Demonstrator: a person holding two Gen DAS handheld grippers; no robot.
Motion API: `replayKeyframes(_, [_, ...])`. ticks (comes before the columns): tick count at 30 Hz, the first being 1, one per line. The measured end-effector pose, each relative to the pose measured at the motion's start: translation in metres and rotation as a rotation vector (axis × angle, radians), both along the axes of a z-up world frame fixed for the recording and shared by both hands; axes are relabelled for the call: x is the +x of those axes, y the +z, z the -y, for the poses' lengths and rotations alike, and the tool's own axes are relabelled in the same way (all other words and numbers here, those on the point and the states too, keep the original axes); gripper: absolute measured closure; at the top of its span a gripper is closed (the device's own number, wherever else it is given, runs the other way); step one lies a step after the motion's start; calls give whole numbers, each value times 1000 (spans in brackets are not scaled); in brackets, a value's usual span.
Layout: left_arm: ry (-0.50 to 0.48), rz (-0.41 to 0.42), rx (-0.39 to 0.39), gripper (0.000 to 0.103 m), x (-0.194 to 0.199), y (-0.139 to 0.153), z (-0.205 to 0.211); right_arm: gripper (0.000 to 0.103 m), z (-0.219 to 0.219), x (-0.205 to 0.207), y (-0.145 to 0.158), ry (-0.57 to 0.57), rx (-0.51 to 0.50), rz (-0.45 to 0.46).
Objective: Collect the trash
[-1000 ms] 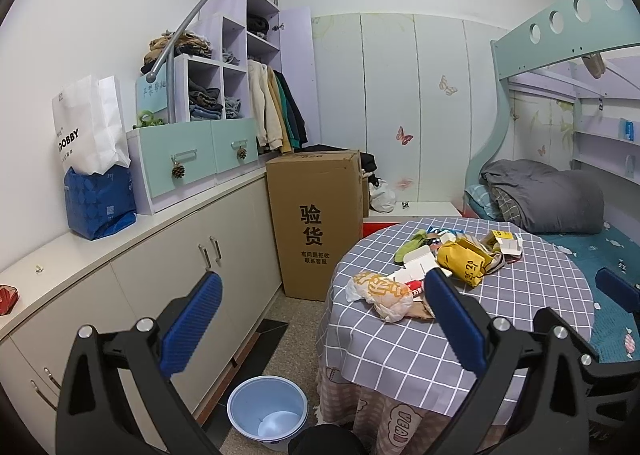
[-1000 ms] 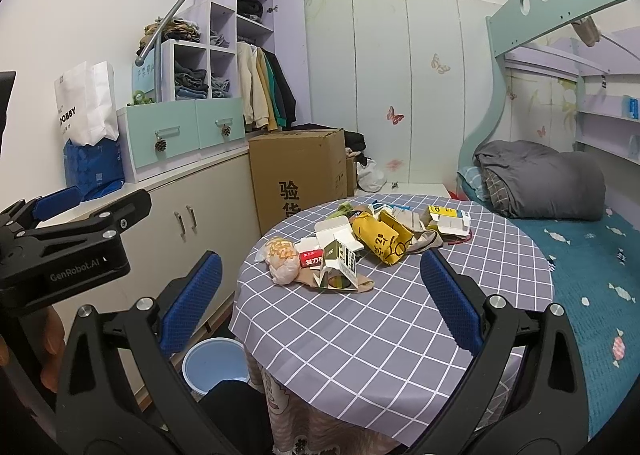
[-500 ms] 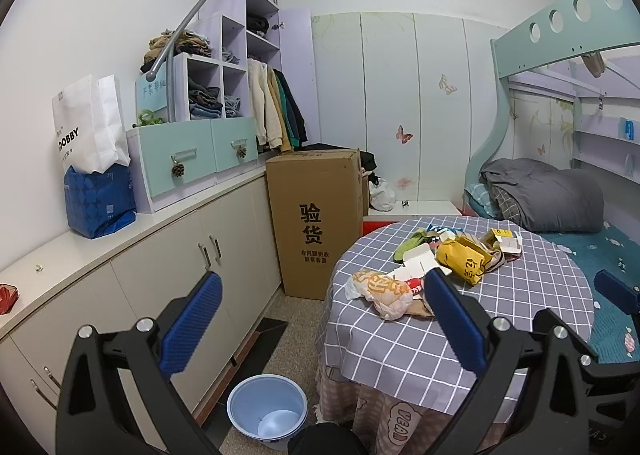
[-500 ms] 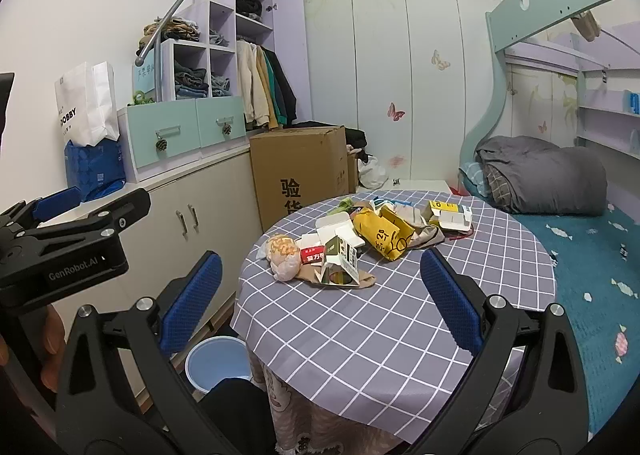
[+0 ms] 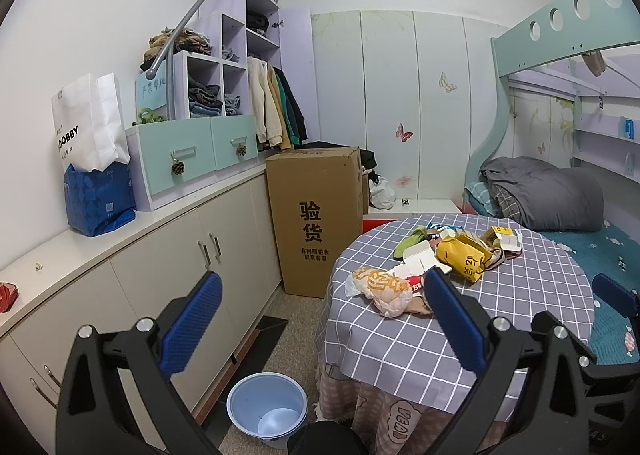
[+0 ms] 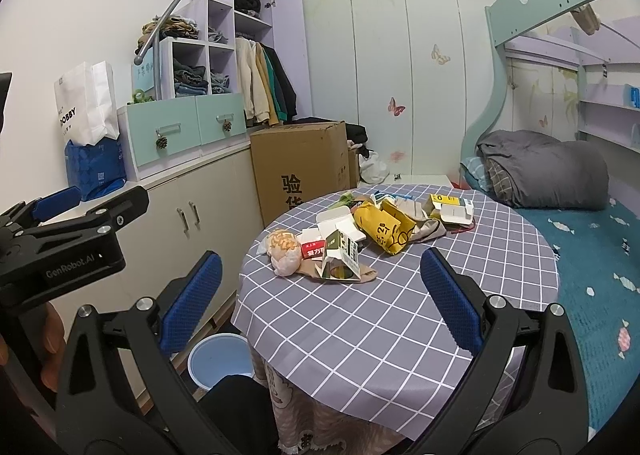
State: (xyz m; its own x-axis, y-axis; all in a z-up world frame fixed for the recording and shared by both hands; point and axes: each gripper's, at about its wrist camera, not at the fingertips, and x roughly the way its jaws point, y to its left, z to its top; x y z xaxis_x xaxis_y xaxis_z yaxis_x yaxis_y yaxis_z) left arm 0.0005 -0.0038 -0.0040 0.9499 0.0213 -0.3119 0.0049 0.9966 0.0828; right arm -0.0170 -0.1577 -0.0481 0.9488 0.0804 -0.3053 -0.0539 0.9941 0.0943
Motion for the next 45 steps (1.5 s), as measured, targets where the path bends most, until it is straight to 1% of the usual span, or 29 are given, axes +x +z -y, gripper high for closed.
replayKeyframes(30, [-1,-9,6,4,2,-8,3,6,4,3,-1,2,22,-22])
replayKeyframes(35, [-3,-16,9,4,1,-10,4,6,5,4,-2,-8,20,-15])
replayKeyframes(40, [-6,-24,16,4,5,-11,6,6,10,6,-2,-20,38,-17])
replayKeyframes(45, [-10,-39,23,4,10,-13,9,6,17,12,-8,-24,81,-40])
